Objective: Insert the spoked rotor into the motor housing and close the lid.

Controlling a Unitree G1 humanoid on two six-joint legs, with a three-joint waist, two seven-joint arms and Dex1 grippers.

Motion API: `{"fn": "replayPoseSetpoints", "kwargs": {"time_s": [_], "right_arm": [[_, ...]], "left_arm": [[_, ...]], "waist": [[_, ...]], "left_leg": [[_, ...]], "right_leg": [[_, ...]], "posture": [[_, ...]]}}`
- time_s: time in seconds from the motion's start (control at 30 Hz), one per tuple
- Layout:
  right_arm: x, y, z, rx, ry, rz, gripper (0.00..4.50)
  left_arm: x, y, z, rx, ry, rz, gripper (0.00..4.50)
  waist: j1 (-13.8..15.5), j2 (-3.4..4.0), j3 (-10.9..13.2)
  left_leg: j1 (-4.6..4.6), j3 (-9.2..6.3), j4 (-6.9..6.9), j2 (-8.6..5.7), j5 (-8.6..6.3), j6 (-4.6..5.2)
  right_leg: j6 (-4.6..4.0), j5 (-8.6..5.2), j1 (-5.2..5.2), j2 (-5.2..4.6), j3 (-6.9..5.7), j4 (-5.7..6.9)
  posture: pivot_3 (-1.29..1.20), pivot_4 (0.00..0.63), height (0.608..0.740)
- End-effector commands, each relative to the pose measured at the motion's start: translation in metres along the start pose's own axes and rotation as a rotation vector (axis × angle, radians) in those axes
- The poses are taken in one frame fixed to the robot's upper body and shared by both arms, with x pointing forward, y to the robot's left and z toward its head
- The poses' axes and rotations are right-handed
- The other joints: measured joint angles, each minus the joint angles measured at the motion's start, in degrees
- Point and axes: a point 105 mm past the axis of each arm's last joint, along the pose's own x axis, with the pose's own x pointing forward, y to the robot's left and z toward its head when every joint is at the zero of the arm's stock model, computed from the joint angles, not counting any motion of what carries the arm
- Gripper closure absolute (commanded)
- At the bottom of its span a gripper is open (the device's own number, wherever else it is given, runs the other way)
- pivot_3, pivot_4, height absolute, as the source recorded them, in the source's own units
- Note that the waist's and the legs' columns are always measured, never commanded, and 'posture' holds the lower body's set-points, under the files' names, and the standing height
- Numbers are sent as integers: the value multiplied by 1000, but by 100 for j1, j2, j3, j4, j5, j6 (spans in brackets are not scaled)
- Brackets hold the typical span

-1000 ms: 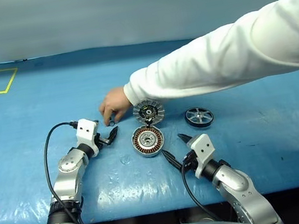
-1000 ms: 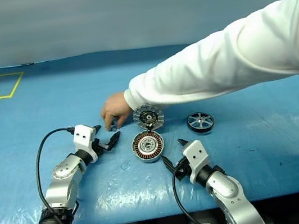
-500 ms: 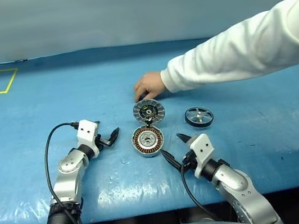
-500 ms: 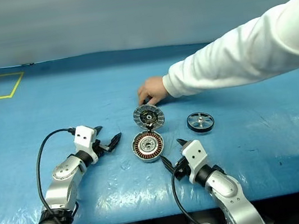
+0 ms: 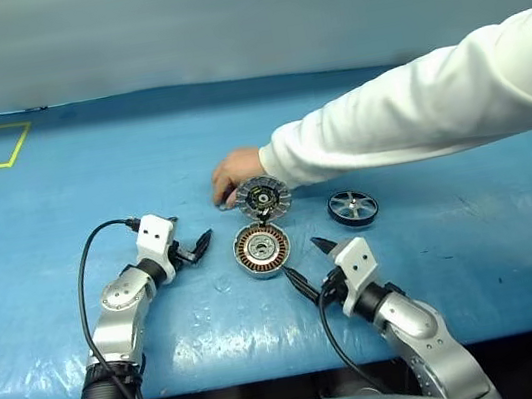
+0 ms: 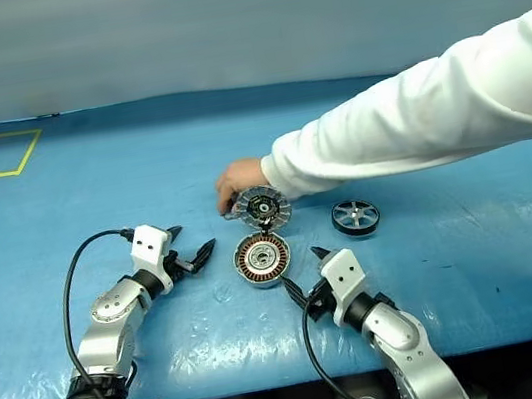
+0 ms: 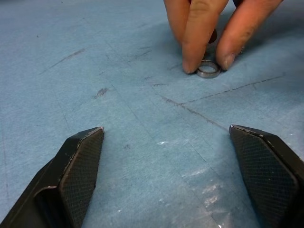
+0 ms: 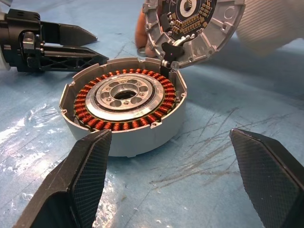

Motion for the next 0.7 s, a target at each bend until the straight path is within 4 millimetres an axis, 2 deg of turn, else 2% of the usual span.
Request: {"fn": "replayPoseSetpoints", "kwargs": {"time_s": [0.03, 0.7], "right_arm": [[2, 0, 12, -15, -54, 8, 314], [1, 2, 9, -15, -43, 16, 314]], "left_arm": [[-3, 2, 13, 35, -35, -5, 0], [-4, -3, 12, 45, -20, -48, 0]], "waist": [[0, 0, 0], [2, 0, 0]], "left_leg": [[0, 0, 1, 0, 0, 0], [1, 0, 7, 0, 2, 0]], "right_leg": [[0, 0, 0, 0, 0, 2], [-1, 2, 0, 0, 1, 10]], "posture": [[0, 150, 740], [0, 150, 740]]}}
